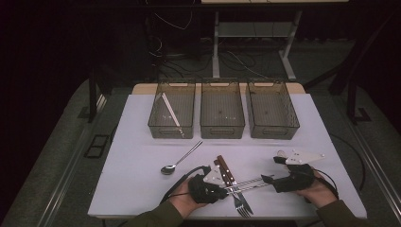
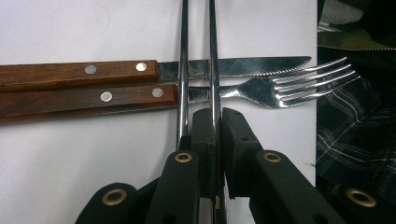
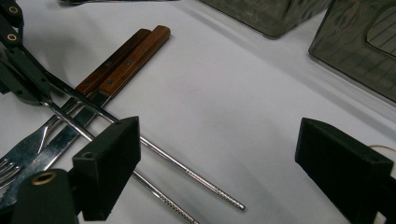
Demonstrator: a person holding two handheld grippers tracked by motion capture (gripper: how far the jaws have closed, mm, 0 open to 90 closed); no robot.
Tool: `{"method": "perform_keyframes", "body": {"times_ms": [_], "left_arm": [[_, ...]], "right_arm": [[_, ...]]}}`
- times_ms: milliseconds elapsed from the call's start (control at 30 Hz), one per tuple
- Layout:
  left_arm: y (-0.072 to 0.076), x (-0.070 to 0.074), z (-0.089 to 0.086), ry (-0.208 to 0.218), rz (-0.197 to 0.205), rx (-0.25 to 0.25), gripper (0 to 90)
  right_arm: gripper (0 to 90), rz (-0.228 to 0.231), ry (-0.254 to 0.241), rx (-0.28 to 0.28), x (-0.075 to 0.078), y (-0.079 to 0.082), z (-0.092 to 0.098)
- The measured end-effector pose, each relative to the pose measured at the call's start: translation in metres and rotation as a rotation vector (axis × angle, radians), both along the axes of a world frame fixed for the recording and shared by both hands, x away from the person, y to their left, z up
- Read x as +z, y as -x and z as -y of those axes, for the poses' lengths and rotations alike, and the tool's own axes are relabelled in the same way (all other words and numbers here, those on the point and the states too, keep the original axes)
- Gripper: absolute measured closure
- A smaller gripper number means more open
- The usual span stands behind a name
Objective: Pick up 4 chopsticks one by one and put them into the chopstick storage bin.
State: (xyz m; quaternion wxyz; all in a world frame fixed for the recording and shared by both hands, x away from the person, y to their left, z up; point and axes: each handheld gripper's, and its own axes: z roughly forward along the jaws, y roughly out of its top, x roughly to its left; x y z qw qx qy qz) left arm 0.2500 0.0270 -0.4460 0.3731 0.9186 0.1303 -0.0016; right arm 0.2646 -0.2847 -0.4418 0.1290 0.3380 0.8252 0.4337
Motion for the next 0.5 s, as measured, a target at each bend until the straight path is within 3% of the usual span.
{"method": "perform_keyframes", "body": {"times_ms": [500], "left_arm": [[-0.0032, 0.0092, -0.0074, 0.044, -0.016, -0.008, 84.1]], "right_arm": [[14.0, 0.006, -0.007, 0.003, 0.0012, 0.0004, 0.0001]]}}
